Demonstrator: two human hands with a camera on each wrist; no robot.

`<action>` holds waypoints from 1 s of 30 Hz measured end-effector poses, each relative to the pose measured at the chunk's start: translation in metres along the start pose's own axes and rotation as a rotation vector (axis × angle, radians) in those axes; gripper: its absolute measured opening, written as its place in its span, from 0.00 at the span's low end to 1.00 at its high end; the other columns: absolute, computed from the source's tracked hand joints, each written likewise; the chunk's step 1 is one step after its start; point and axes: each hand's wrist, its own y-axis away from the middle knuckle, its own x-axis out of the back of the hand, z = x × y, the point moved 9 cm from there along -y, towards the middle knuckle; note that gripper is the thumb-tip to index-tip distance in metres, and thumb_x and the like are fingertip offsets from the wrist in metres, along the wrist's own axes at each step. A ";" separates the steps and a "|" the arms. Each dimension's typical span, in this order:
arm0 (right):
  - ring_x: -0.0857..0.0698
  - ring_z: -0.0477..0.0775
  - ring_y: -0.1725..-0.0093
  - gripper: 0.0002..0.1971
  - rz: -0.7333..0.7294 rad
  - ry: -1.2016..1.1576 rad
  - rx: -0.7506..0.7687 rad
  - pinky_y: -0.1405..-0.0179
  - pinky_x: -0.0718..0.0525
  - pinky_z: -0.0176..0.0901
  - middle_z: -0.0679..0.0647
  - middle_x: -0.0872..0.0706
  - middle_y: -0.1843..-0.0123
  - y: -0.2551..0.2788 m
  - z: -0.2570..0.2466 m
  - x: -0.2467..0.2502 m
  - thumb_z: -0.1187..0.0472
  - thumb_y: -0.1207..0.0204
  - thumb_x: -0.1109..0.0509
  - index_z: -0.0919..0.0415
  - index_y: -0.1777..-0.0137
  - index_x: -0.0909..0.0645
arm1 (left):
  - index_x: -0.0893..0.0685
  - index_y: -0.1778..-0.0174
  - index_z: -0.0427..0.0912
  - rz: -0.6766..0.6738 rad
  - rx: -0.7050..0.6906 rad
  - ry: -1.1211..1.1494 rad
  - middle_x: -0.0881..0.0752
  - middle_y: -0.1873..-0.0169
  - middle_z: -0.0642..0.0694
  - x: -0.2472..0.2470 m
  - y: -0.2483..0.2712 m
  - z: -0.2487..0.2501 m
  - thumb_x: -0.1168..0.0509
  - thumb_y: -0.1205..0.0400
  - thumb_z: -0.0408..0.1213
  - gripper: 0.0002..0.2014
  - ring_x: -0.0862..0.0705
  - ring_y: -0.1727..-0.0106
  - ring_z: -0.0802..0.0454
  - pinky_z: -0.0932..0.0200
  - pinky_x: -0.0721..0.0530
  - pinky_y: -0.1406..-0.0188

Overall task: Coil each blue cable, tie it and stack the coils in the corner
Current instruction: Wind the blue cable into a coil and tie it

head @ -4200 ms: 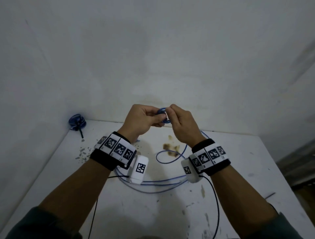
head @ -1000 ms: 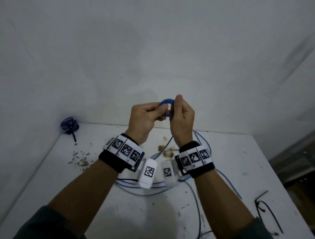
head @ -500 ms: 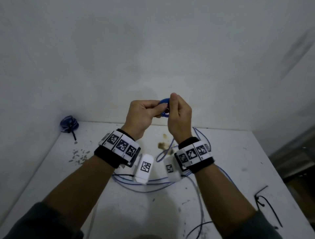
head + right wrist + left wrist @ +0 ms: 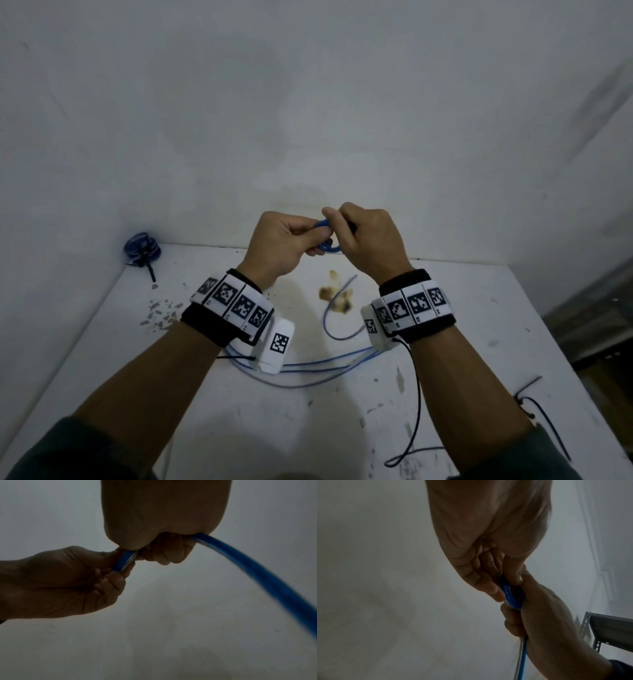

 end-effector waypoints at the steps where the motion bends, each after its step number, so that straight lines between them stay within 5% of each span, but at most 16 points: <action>1: 0.32 0.51 0.80 0.22 0.004 -0.013 -0.002 0.80 0.30 0.47 0.46 0.30 0.80 0.001 0.004 0.002 0.43 0.17 0.38 0.55 0.70 0.27 | 0.08 0.54 0.38 0.006 0.001 -0.003 0.08 0.68 0.44 -0.001 0.001 -0.002 0.27 0.21 0.29 0.04 0.12 0.69 0.52 0.63 0.16 0.66; 8: 0.32 0.44 0.76 0.18 0.150 -0.315 -0.207 0.74 0.34 0.33 0.47 0.27 0.76 0.032 0.026 0.001 0.51 0.15 0.37 0.59 0.66 0.25 | 0.09 0.49 0.34 0.160 0.071 0.226 0.08 0.64 0.41 -0.006 0.002 -0.010 0.28 0.20 0.29 0.06 0.10 0.64 0.50 0.61 0.13 0.61; 13: 0.26 0.47 0.74 0.15 0.316 -0.466 -0.378 0.74 0.26 0.41 0.41 0.25 0.75 0.046 0.029 -0.008 0.59 0.14 0.39 0.58 0.64 0.26 | 0.11 0.44 0.32 -0.032 0.209 0.412 0.08 0.52 0.38 -0.034 0.013 -0.026 0.31 0.18 0.35 0.12 0.09 0.53 0.47 0.58 0.13 0.51; 16: 0.26 0.39 0.76 0.13 0.190 -0.350 -0.228 0.73 0.33 0.26 0.38 0.25 0.77 0.037 0.026 -0.001 0.60 0.16 0.36 0.61 0.63 0.22 | 0.10 0.42 0.37 -0.144 0.164 0.123 0.08 0.52 0.41 -0.019 0.005 -0.021 0.32 0.17 0.38 0.12 0.10 0.53 0.49 0.58 0.14 0.54; 20: 0.31 0.47 0.76 0.19 -0.069 -0.262 -0.110 0.75 0.34 0.38 0.49 0.27 0.77 0.014 0.012 -0.003 0.51 0.16 0.37 0.63 0.65 0.21 | 0.09 0.50 0.41 -0.216 0.062 0.009 0.08 0.62 0.45 -0.002 -0.006 -0.004 0.32 0.17 0.32 0.06 0.13 0.63 0.53 0.60 0.16 0.61; 22: 0.31 0.47 0.74 0.18 -0.087 -0.312 -0.124 0.73 0.32 0.42 0.56 0.26 0.75 0.006 0.007 0.001 0.53 0.15 0.36 0.63 0.64 0.21 | 0.09 0.53 0.42 -0.164 -0.013 0.033 0.09 0.66 0.46 0.001 -0.008 0.006 0.31 0.18 0.28 0.07 0.15 0.67 0.52 0.60 0.15 0.64; 25: 0.32 0.45 0.73 0.16 0.077 -0.508 -0.275 0.72 0.33 0.37 0.50 0.26 0.75 0.006 0.009 0.005 0.57 0.15 0.34 0.61 0.64 0.19 | 0.10 0.50 0.40 0.038 -0.102 0.147 0.09 0.69 0.48 0.005 -0.007 0.013 0.32 0.18 0.26 0.08 0.17 0.71 0.52 0.60 0.17 0.66; 28: 0.32 0.42 0.75 0.17 0.272 -0.633 -0.424 0.71 0.33 0.34 0.41 0.27 0.77 0.015 0.011 0.002 0.59 0.13 0.36 0.58 0.66 0.20 | 0.11 0.51 0.36 0.164 -0.043 0.324 0.11 0.68 0.46 -0.002 -0.001 0.004 0.34 0.17 0.26 0.07 0.19 0.70 0.52 0.59 0.17 0.66; 30: 0.31 0.40 0.74 0.16 0.297 -0.595 -0.406 0.71 0.32 0.31 0.43 0.25 0.75 0.018 0.009 0.004 0.62 0.14 0.35 0.61 0.66 0.20 | 0.11 0.53 0.35 0.122 0.029 0.405 0.11 0.66 0.45 -0.008 0.003 -0.006 0.35 0.17 0.28 0.07 0.19 0.68 0.51 0.59 0.18 0.64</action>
